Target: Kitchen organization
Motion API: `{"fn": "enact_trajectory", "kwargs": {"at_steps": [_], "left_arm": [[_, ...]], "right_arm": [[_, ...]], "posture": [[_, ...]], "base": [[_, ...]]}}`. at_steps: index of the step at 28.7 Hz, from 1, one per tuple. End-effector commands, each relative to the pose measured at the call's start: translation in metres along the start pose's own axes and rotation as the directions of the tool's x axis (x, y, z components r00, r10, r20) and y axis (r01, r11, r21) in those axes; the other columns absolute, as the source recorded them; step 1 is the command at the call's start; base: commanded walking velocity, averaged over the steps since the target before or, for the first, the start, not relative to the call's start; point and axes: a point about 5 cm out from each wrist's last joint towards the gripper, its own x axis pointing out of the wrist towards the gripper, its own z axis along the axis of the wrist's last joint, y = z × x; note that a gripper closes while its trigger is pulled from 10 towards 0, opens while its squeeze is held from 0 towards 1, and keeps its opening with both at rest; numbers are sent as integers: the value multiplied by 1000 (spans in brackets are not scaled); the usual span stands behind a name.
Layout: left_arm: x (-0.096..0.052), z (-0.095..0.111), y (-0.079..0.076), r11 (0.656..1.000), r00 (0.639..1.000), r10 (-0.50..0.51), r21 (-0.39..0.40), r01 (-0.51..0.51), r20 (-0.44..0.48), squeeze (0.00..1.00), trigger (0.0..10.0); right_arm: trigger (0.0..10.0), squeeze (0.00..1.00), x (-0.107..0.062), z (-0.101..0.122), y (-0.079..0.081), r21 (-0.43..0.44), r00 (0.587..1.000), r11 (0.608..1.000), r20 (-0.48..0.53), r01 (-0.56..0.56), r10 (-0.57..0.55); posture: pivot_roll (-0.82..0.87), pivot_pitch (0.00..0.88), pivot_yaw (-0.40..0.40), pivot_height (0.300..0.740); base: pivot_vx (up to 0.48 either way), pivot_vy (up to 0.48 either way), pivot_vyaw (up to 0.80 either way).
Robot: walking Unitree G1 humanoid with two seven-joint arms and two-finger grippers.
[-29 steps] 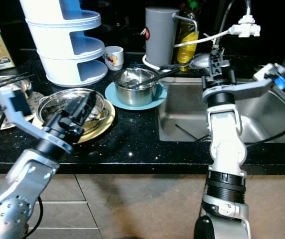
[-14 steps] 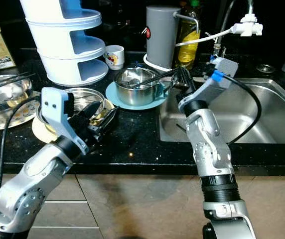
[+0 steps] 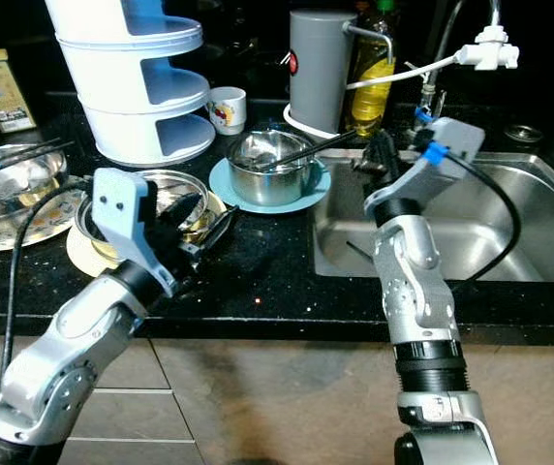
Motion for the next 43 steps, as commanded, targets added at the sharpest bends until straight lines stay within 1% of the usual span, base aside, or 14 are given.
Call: {"fn": "enact_trajectory", "kwargs": {"at_steps": [1,3,5,6,9,11,16,19,20,21,27,34,41,43], "left_arm": [[0,1,2,1000,1000,5,4,-5,19,0,10000],[0,1,2,1000,1000,4,4,-4,19,0,10000],[1,-3,0,1000,1000,-16,2,16,0,0,10000],[1,-3,0,1000,1000,-16,2,16,0,0,10000],[4,-8,-5,999,999,-51,-4,51,-12,0,10000],[5,-9,-7,998,998,-70,-8,70,-10,0,10000],[10,-9,-7,996,996,-85,-7,85,-9,0,10000],[16,-13,-11,992,992,-124,-7,124,-37,0,10000],[20,-20,-17,986,983,-167,-9,166,-76,0,10000],[23,-23,-21,982,978,-186,0,187,-90,0,10000],[31,-29,-30,975,968,-218,10,221,-127,0,10000],[38,-40,-32,967,953,-229,63,246,-198,0,10000],[40,-40,-33,964,950,-239,71,257,-199,0,10000],[41,-40,-32,963,950,-239,76,259,-202,0,10000]], "right_arm": [[0,0,4,15,3,-11,997,1000,73,-22,23],[0,0,4,15,3,-34,997,999,72,-27,30],[0,0,3,2,1,-156,998,986,2,-54,55],[0,0,3,2,1,-156,998,986,2,-54,55],[0,0,-3,-18,-3,-312,995,947,-82,-80,57],[0,0,-6,-29,-8,-358,992,930,-115,-82,44],[0,0,-7,-41,-12,-366,988,927,-154,-85,30],[0,0,-10,-58,-18,-380,973,920,-230,-95,5],[0,0,-14,-69,-20,-389,956,914,-295,-113,-7],[0,0,-15,-72,-20,-402,952,908,-305,-119,-10],[0,0,-18,-76,-23,-436,949,893,-313,-113,-33],[0,0,-20,-86,-46,-503,923,861,-360,-72,-133],[0,0,-12,-81,-57,-488,915,873,-364,-26,-176],[0,0,-7,-80,-61,-459,899,888,-398,-23,-182]], "posture": [[56,146,-14,740],[56,146,-14,740],[57,146,-15,740],[57,146,-15,740],[55,145,-13,740],[55,145,-13,740],[57,146,-12,740],[61,141,-15,740],[61,141,-15,740],[61,141,-15,740],[57,134,-15,740],[48,126,-9,740],[53,127,-3,740],[56,133,0,740]], "base": [[0,0,0],[0,0,0],[0,0,0],[0,0,0],[0,0,0],[0,0,0],[0,0,0],[0,0,0],[0,0,0],[0,0,0],[0,0,0],[0,0,0],[0,0,0],[0,0,0]]}}
